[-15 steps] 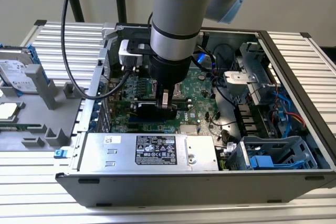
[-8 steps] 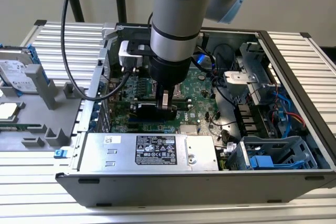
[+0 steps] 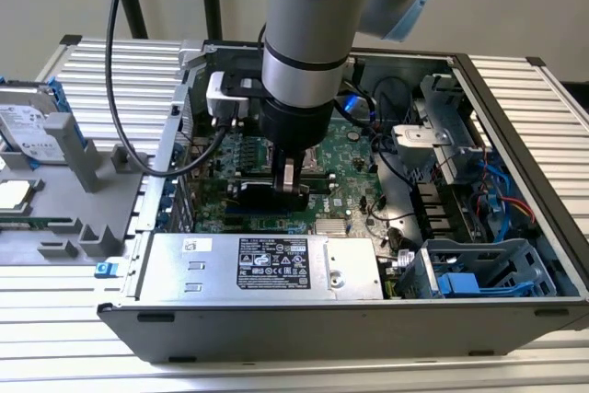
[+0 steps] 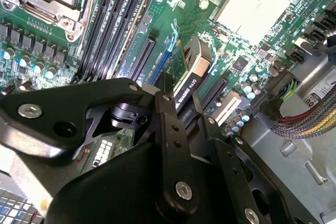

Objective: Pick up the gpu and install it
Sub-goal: 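Insert the gpu into the slot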

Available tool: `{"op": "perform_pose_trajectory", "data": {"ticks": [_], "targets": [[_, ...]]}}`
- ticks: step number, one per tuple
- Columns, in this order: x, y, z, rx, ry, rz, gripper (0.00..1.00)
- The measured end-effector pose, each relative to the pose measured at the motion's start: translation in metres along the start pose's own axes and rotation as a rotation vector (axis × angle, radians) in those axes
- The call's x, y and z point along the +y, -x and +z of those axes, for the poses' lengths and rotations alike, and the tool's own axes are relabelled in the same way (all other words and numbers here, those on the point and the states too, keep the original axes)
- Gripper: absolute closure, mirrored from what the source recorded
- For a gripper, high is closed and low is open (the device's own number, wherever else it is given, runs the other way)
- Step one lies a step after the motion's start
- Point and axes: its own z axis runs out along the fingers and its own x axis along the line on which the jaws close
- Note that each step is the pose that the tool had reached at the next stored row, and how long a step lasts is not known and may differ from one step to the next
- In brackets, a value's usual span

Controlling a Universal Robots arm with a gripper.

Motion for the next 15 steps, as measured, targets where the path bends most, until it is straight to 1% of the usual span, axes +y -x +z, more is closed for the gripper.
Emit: {"op": "perform_pose_trajectory", "data": {"ticks": [6, 9, 11, 15], "targets": [[0.0003, -0.0001, 0.0031, 0.0006, 0.0002, -0.001, 1.0], [0.0001, -0.0001, 0.0062, -0.0002, 0.0001, -0.002, 1.0], [0.0, -0.0003, 0.0088, 0.0011, 0.0005, -0.002, 1.0], [0.0, -0.0004, 0.011, 0.0009, 0.0003, -0.002, 1.0]]}}
